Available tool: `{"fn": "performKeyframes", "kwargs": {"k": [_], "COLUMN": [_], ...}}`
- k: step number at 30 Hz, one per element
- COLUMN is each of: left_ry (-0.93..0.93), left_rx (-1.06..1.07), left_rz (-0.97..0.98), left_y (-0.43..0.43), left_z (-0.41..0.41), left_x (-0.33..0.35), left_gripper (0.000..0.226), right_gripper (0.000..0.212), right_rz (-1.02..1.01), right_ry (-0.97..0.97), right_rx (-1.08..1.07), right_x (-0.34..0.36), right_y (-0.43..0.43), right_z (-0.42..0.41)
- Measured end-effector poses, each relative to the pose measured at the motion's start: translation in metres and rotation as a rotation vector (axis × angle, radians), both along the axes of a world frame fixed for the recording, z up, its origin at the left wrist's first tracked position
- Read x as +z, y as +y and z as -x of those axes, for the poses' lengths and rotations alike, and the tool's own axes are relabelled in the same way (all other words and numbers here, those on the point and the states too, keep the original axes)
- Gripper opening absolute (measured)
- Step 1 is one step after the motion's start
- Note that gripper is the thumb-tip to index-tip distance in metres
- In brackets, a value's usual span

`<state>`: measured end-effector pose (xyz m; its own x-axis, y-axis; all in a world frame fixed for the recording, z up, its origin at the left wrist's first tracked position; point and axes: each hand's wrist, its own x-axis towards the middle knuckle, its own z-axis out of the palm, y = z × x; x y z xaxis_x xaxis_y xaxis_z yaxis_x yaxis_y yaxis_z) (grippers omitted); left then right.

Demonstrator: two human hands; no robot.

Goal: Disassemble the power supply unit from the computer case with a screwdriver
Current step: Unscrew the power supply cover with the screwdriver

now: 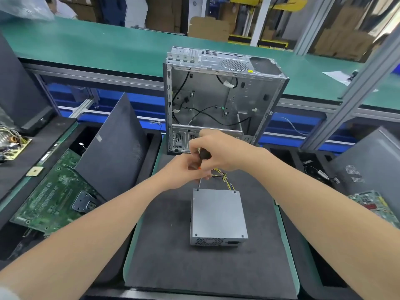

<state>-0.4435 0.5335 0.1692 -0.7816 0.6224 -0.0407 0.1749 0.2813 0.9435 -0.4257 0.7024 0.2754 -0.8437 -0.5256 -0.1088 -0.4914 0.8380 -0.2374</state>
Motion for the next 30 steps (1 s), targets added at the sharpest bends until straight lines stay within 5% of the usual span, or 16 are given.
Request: {"fn": "performKeyframes", "kwargs": {"k": [4,9,20,30], "left_ry": [-0.027,0.017,0.08,0.035], "left_rx": [0.047,0.126,0.086,0.058], "left_rz": [-0.029,0.008,0.017,-0.034], "left_y": [-0.001,0.003,0.002,-0.001], "left_z": [0.0,-0.006,-0.002,0.002], "left_x": [-0.006,-0.009,-0.003,0.001], "left_gripper": [0.018,0.02,0.013,0.014], "right_gripper": [0.022,0.047,0.014,0.015], "right_rz": [-0.035,-0.266,-0.054,-0.001], "right_ry": [0.074,0.359,0.051,-0.015], "right_rx": [0.017,-0.278,-0.162,0.028], "right_x": [0.003,-0.006,0.004,0.007], "right_y": [-0.004,-0.018,-0.007,0.0], "right_z": [-0.004,-0.01,0.001,0.007]}}
